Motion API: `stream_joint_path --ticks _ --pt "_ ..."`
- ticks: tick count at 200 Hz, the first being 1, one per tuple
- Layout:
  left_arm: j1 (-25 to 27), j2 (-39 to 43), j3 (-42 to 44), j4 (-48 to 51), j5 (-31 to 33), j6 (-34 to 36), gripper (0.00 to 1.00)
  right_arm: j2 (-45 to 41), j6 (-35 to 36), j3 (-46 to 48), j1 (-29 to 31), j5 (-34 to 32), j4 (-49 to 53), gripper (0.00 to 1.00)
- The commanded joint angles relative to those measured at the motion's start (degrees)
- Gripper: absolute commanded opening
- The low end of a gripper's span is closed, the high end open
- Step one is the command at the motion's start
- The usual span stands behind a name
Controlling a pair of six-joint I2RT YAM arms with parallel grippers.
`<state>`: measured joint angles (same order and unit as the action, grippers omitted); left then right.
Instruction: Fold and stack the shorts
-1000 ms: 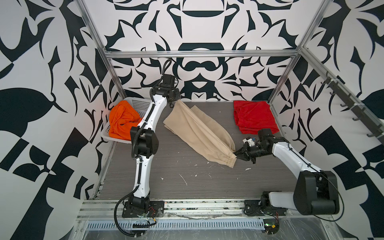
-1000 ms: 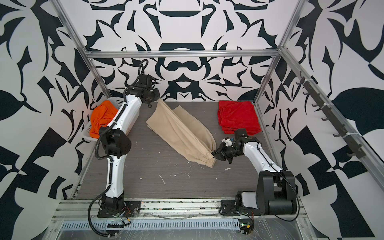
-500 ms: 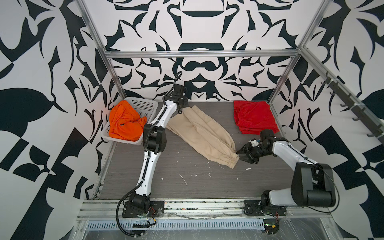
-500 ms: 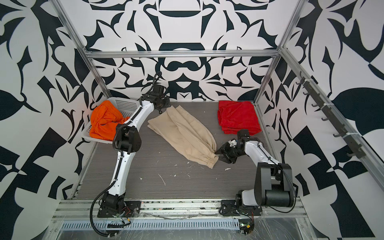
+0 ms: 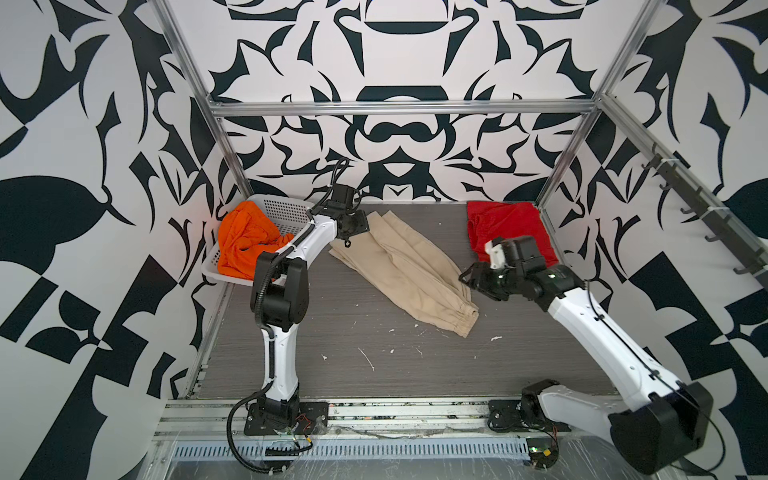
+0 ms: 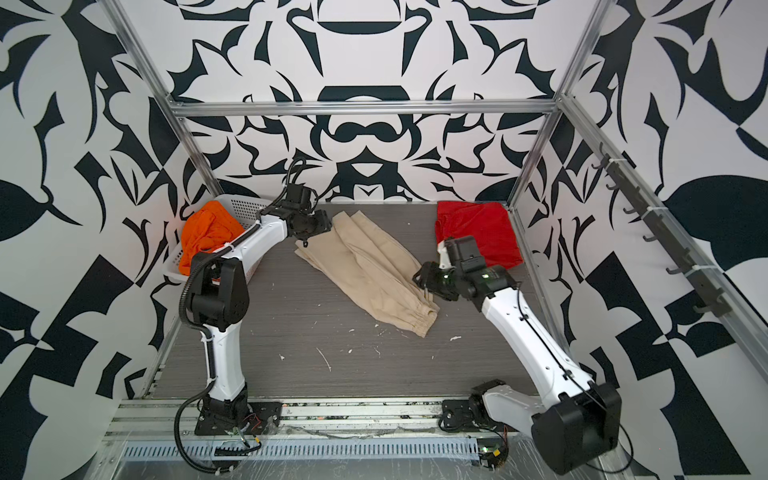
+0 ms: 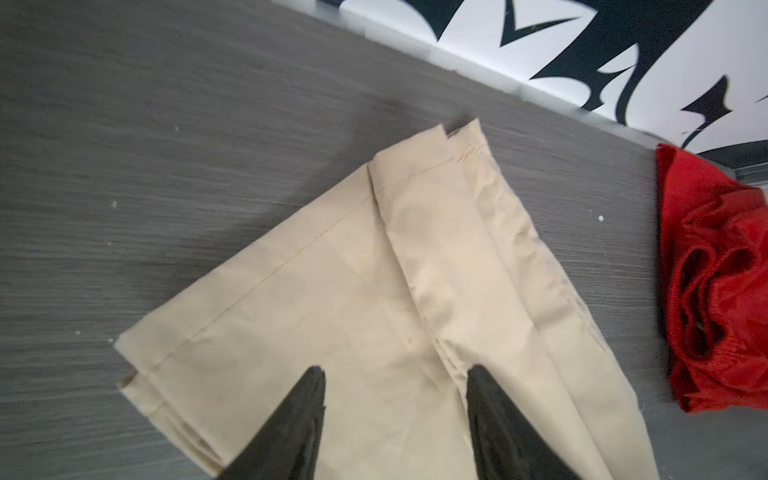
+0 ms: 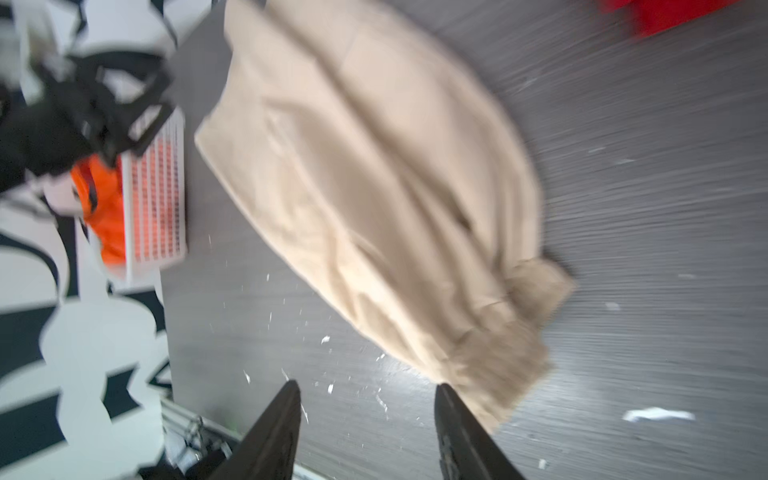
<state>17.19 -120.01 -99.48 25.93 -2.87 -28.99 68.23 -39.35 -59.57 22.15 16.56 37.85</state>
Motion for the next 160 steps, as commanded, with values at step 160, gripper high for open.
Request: stream_joint_path --ticks 160 --pt "-0.6 2.5 23.5 -4.9 1.2 -4.8 0.38 53.6 14.4 -33.2 6.4 -4.5 -21.2 0.57"
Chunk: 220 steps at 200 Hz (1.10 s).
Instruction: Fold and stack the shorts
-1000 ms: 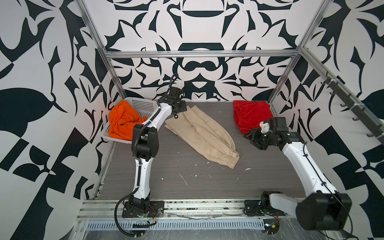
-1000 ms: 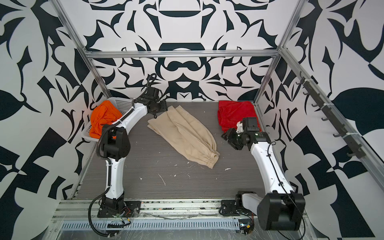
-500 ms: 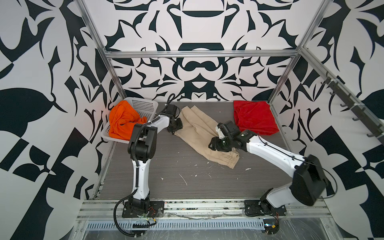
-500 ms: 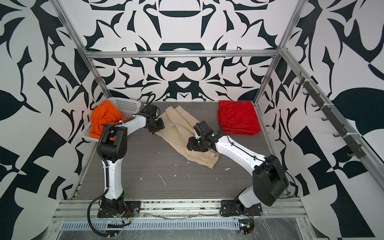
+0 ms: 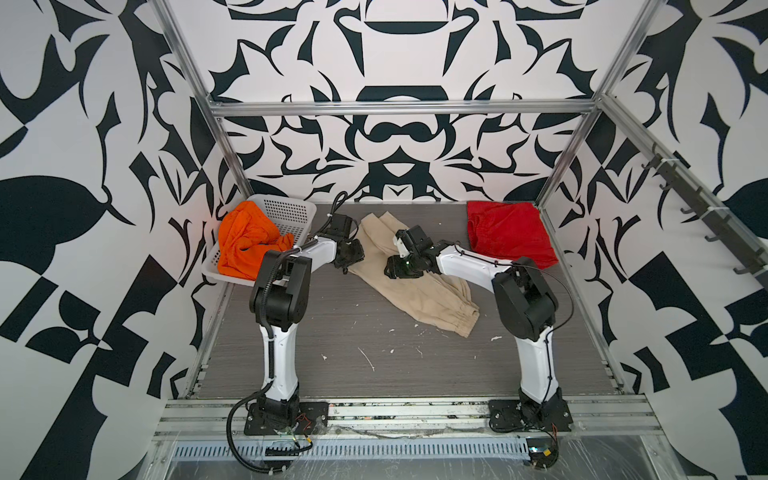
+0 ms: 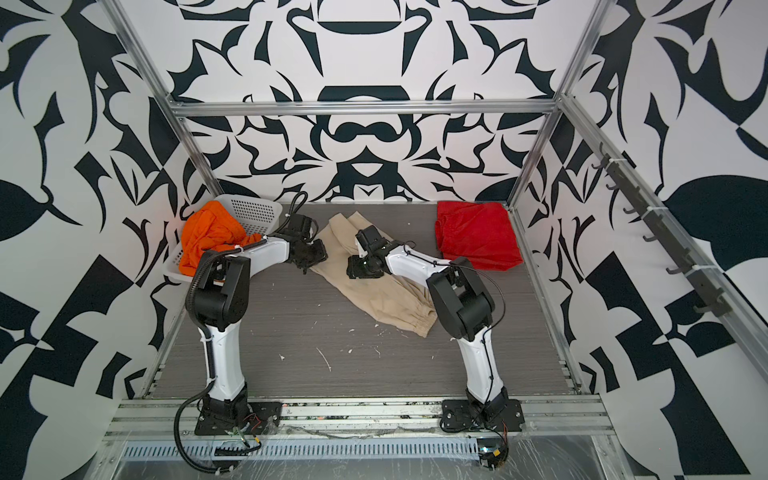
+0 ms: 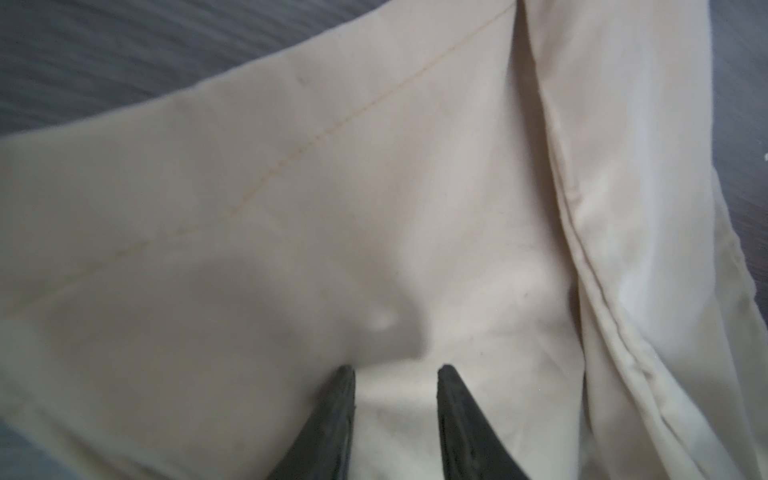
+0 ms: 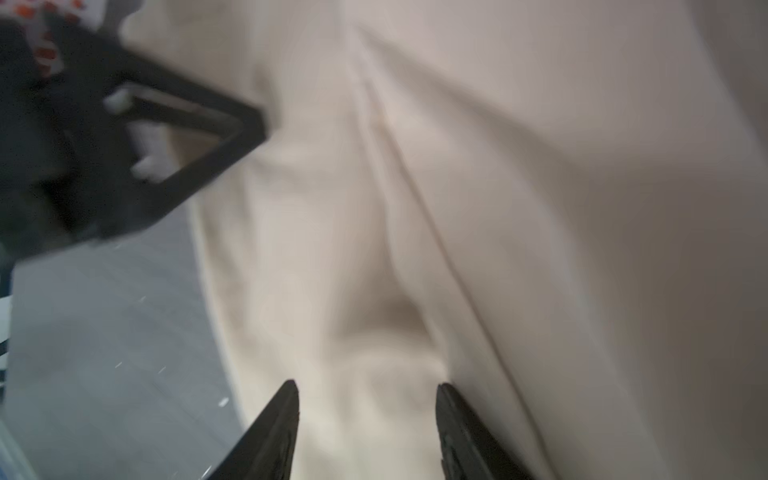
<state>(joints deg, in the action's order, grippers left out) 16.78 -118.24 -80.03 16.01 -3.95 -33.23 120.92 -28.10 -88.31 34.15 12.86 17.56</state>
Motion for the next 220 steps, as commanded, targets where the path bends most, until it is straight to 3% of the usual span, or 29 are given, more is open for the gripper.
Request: stream_joint_path --ticks 1,52,77,120,160,189,220 --pt "-0.2 0.9 4.1 5.1 2.3 -0.6 0.38 1.0 3.2 -4.6 -5.8 -0.8 -1.0 0.57" --pt "-0.1 4.3 8.6 5.0 2.9 -0.4 0.39 3.3 4.6 -8.6 -21.2 1.4 0.0 0.57" --pt "0.0 6.7 11.3 4.6 2.4 -1.8 0.39 -2.3 7.2 -4.7 -22.6 2.0 1.0 0.57" --pt "2.3 15.3 21.2 4.9 2.9 -6.1 0.39 -18.6 5.9 13.9 -18.6 6.3 -1.9 0.56" --pt "7.4 29.7 28.9 9.1 4.9 -11.1 0.44 -30.9 1.7 29.0 -11.5 6.7 -3.4 0.56" --pt "8.4 35.2 27.5 6.2 1.3 -11.6 0.45 -35.1 -3.0 36.4 -8.6 7.9 -8.6 0.55" --pt "9.4 29.4 19.6 2.4 -2.9 -8.0 0.43 -33.3 -6.0 39.7 -5.6 11.4 -14.1 0.54"
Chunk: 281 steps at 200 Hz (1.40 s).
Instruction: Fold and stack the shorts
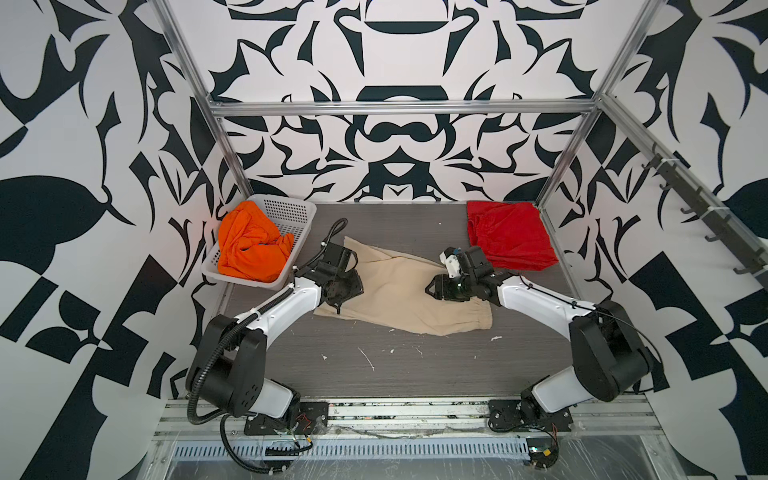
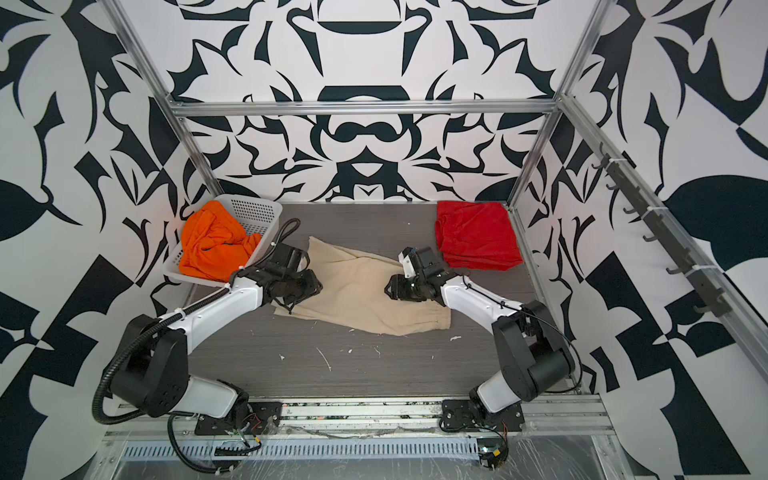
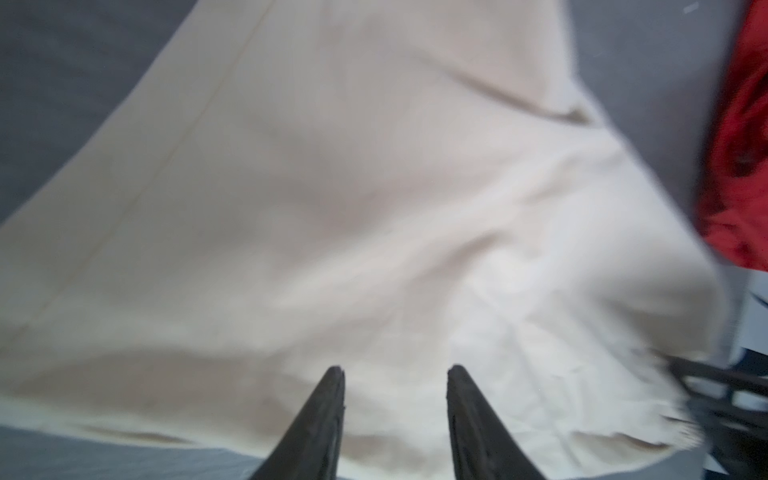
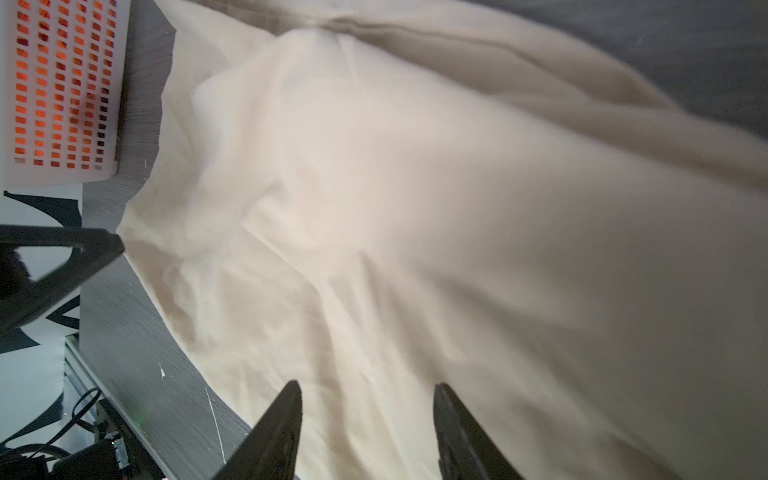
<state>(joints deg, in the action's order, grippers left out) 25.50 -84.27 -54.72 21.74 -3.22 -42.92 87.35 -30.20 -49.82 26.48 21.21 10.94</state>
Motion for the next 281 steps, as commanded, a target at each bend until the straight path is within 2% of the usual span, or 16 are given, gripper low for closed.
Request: stream_joint_path --ticks 1,49,94,133,158,187,203,227,258,281 --pt "0.7 -4.9 -6.1 -3.4 -3.8 1.9 0.43 0.3 -4.0 1.3 2.2 3.1 -7.7 0.54" --pt "1.3 -20.1 -19.4 -6.7 -8.5 3.9 0.41 4.3 -5.5 5.9 2.8 3.9 -11.3 0.53" --pt "0.3 -31.3 -26.0 -9.3 -7.2 4.5 0.42 7.8 -4.7 9.1 2.7 3.6 -10.8 0.53" --pt "-3.9 -38.6 -29.7 -9.9 -5.1 4.2 0.42 7.8 -3.2 12.2 2.5 2.4 -7.8 0.54" --pt "-7.2 -39.9 -31.2 -10.0 -3.3 5.1 0.43 6.5 -2.8 15.0 2.3 1.5 -6.6 0.54" --pt "-11.2 -41.5 -34.8 -8.9 -4.3 6.4 0.44 4.8 -2.8 16.4 2.1 1.2 -5.9 0.54" --pt "-12.4 -41.1 -37.3 -7.2 -5.9 7.0 0.44 3.5 -3.2 14.9 2.2 1.0 -5.2 0.54" --pt "-12.3 -35.7 -36.6 -6.5 -6.8 7.8 0.45 -0.4 -4.0 9.4 2.2 0.5 -3.0 0.55" --pt "-10.2 -24.8 -30.1 -6.6 -8.2 7.3 0.45 -3.4 -3.7 0.7 2.0 1.1 -0.2 0.56" --pt "-6.1 -18.3 -24.0 -5.8 -8.8 6.8 0.45 -2.6 -3.3 -4.1 1.1 3.0 1.4 0.56"
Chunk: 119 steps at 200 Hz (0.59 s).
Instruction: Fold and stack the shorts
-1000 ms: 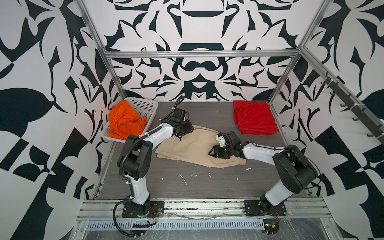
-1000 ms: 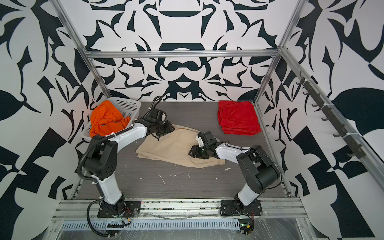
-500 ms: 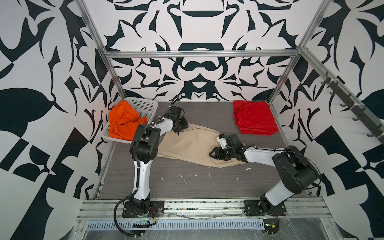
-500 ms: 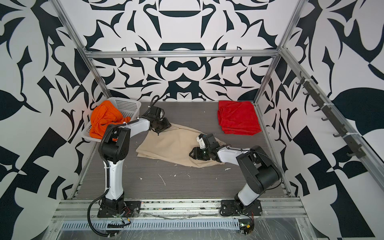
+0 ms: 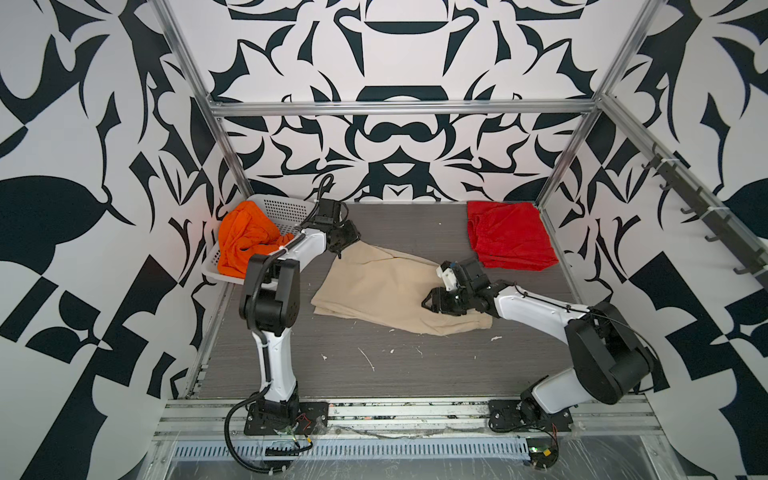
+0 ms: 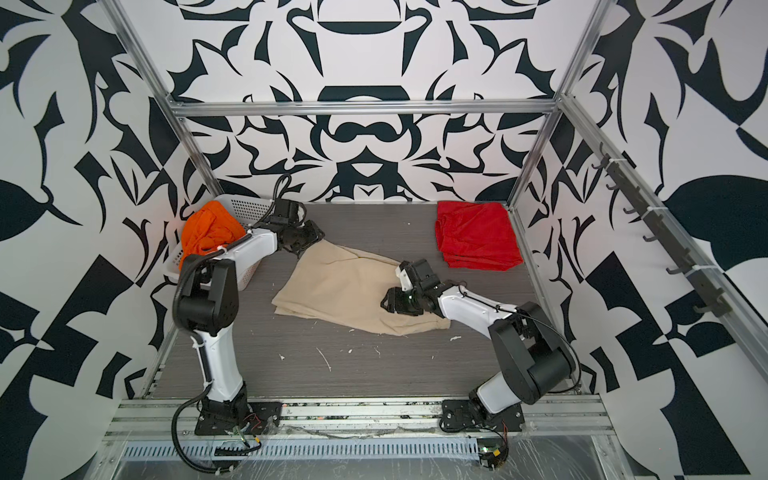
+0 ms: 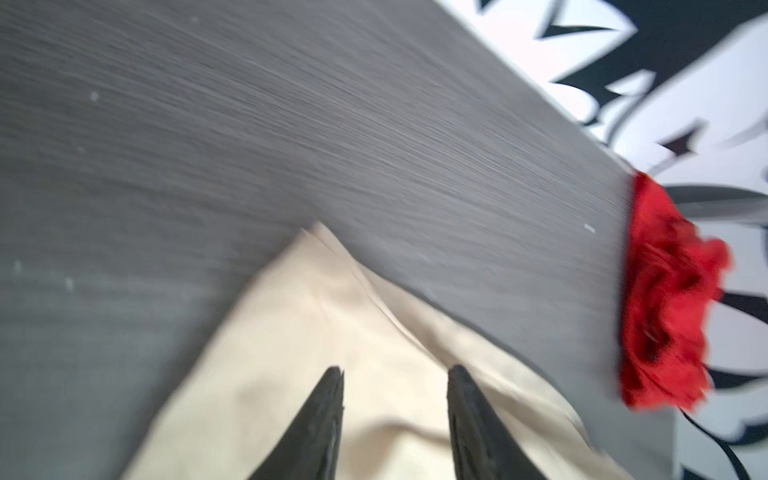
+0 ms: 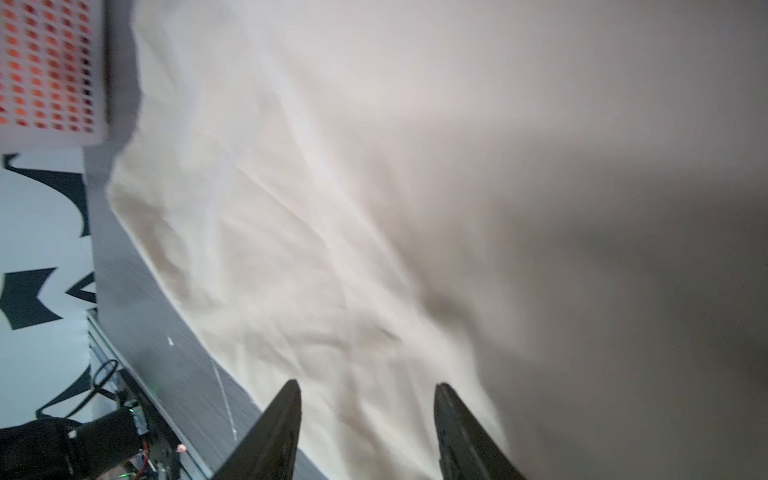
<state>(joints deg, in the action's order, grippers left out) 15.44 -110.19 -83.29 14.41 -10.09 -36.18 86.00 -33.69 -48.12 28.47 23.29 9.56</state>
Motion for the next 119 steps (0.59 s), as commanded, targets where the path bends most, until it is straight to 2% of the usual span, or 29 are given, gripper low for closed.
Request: stream_joint_path --ticks 1,32,61,82,96,119 --pt "4.2 7.8 4.9 1.6 -1.9 0.0 0.45 -1.2 0.2 -5.9 -1.0 1.1 2.7 0.56" --pt "9.3 13.2 15.8 1.1 -0.8 -4.5 0.45 -1.6 -0.7 -6.1 -6.3 5.1 2.7 0.56" --pt "14.6 17.4 24.6 -2.4 1.4 -6.4 0.47 -5.5 -0.5 -2.5 -16.5 9.8 4.9 0.56" --pt "20.9 18.5 25.7 -6.0 1.4 -0.1 0.54 -9.6 0.1 1.0 -25.7 12.4 7.3 0.56" --pt "25.1 17.3 23.6 -7.2 1.4 5.0 0.59 -12.0 0.5 3.3 -32.5 13.9 8.7 0.56" --pt "30.8 12.4 17.9 -9.0 -1.3 14.9 0.62 -13.8 0.3 7.1 -44.1 19.2 9.6 0.56"
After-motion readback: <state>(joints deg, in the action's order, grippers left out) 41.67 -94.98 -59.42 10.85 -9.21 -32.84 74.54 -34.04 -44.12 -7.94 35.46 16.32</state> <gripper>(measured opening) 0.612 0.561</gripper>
